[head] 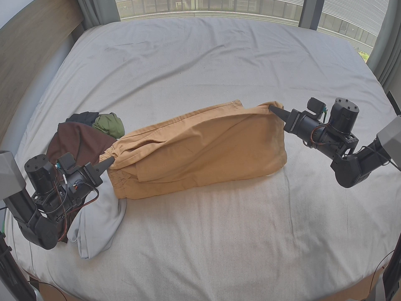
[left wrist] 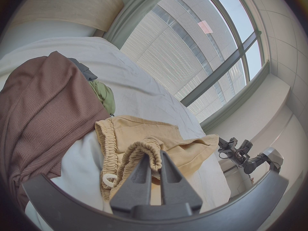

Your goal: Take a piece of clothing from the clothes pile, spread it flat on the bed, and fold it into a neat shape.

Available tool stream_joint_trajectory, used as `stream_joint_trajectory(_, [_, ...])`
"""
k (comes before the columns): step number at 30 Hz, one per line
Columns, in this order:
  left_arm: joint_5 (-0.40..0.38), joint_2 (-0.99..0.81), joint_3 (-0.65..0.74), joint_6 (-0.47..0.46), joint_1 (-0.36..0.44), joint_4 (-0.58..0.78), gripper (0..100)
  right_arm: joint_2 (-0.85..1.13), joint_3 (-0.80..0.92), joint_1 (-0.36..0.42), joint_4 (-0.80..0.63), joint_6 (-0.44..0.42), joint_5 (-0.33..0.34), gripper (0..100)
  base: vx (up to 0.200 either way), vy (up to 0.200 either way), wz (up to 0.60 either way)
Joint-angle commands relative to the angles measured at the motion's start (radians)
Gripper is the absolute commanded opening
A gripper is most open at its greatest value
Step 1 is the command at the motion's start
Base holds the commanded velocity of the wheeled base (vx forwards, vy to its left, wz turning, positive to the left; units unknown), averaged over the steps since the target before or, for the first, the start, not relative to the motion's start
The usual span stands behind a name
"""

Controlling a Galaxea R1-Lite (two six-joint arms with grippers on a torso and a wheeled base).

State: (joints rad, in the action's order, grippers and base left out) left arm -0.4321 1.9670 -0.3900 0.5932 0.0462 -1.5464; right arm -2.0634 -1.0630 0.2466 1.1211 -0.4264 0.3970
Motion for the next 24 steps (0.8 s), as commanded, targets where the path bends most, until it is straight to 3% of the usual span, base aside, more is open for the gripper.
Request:
stream_joint_trajectory(1, [0.021, 0.015, -0.024, 0.020, 0.000, 0.000, 0, -0.035, -0.086, -0.003, -0.041, 0.000, 0.000, 0, 0.000, 0.000, 0.00])
stream_joint_trajectory(24, [0.136, 0.084, -0.122, 0.050, 0.001, 0.000, 0, -0.210, -0.451, 0.008, -0.231, 0.011, -0.004, 0, 0.000, 0.000, 0.00])
